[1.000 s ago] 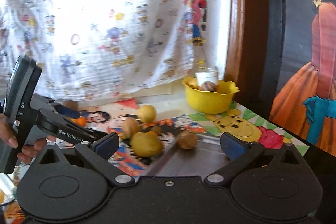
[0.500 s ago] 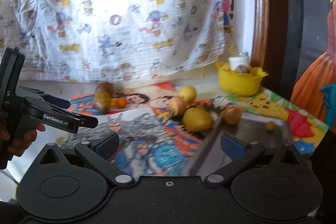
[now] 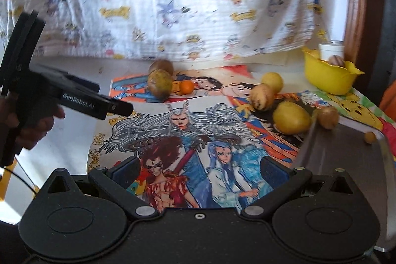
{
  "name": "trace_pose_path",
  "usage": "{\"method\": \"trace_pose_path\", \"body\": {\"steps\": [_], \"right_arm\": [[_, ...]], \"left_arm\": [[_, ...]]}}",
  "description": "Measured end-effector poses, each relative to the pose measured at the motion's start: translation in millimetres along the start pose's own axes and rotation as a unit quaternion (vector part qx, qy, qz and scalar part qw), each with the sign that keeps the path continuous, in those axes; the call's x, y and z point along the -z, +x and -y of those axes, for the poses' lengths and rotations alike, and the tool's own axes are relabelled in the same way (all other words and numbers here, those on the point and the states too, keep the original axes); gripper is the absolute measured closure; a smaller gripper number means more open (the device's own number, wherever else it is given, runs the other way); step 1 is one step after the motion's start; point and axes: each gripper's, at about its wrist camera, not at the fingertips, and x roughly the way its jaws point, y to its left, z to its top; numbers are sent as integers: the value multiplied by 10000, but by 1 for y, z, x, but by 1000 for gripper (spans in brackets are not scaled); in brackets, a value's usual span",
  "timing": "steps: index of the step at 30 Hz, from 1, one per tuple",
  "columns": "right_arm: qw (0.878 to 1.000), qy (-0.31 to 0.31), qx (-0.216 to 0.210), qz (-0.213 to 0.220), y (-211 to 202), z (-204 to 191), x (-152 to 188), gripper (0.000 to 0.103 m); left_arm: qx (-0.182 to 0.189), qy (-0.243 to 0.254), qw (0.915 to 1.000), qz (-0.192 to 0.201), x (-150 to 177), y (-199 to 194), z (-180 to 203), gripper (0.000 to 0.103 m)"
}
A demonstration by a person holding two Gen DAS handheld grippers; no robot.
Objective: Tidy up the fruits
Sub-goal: 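Withdraw both tools from the tray toward the remaining fruits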
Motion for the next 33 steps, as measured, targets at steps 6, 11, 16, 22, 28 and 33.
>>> {"method": "trace_pose_path", "body": {"steps": [6, 11, 16, 22, 28, 33], "right_arm": [[9983, -562, -92, -141, 23, -6, -23, 1], [9955, -941, -26, -129, 37, -1, -44, 1], [9948, -1015, 13, -28, 48, 6, -60, 1], [9940, -1084, 160, 12, 56, 19, -66, 1], [9927, -1111, 456, -122, 69, 48, -62, 1], [9896, -1202, 762, -207, 83, 75, -60, 1]], "left_arm": [[18, -174, 9998, -27, -6, 14, -20, 0], [-1, -243, 9997, -47, -11, 27, -33, 0], [21, -301, 9995, -68, -18, 39, -38, 0], [153, -188, 9997, -39, -37, 52, -32, 0], [341, 281, 9990, 115, -66, 69, -2, 0], [767, 515, 9956, 136, -90, 96, 26, 0]]}}
